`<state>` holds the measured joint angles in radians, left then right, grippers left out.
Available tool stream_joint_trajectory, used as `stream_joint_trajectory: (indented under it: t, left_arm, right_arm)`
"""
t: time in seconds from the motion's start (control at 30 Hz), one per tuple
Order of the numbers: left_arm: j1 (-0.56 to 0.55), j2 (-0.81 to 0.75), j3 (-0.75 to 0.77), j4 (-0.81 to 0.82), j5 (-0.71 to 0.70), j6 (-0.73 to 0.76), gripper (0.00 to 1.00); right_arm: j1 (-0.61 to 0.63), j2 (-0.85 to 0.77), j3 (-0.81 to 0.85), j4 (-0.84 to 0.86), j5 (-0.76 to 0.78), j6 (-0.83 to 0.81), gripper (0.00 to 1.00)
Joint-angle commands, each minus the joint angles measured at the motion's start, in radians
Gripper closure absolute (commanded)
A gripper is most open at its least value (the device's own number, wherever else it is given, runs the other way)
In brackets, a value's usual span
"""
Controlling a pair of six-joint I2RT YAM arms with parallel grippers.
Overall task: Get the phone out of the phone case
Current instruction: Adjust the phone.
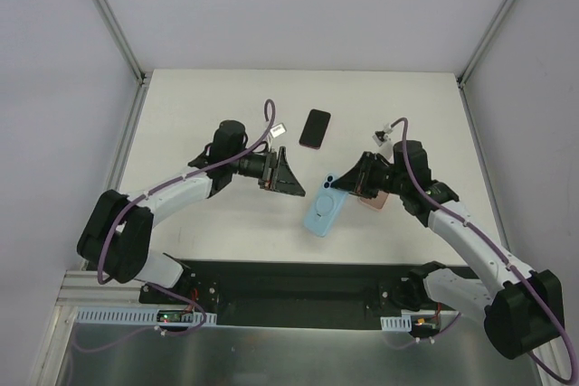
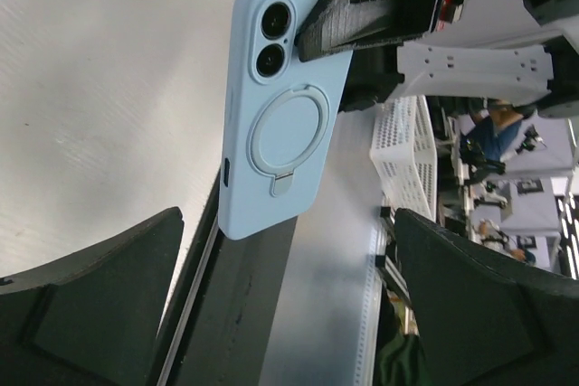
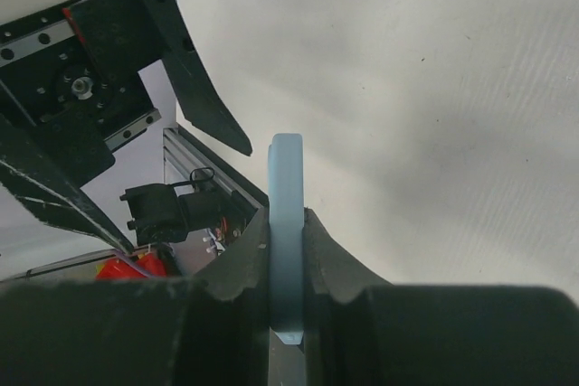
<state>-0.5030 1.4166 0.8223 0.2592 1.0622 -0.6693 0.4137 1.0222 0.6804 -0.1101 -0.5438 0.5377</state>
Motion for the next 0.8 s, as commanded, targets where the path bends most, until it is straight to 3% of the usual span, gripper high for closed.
stream_joint_trajectory:
  t: [0.0, 0.1, 0.37, 0.5, 0.63, 0.77]
  left_arm:
    - [0.001, 0.030, -0.048, 0.270, 0.142, -0.133, 0.01]
    - [-0.008, 0.065, -0.071, 0.330, 0.154, -0.182, 0.03]
    - [-0.065, 0.168, -0.103, 0.715, 0.154, -0.429, 0.05]
    - [-0.069, 0.240, -0.095, 0.888, 0.153, -0.547, 0.13]
    - [-0.077, 0.304, -0.074, 1.054, 0.165, -0.673, 0.32]
    - [-0.077, 0.378, -0.052, 1.244, 0.159, -0.847, 0.75]
  right_arm:
    - [-0.006, -0.030, 0.057, 0.069, -0.091, -0.019, 0.99]
    - [-0.010, -0.016, 0.056, 0.105, -0.110, 0.002, 0.99]
    - [-0.009, 0.055, 0.045, 0.283, -0.199, 0.103, 0.99]
    - [-0.010, 0.079, 0.057, 0.299, -0.226, 0.110, 0.99]
    - [-0.009, 0.107, 0.068, 0.319, -0.257, 0.114, 0.99]
    - [-0.010, 0.140, 0.076, 0.316, -0.262, 0.122, 0.99]
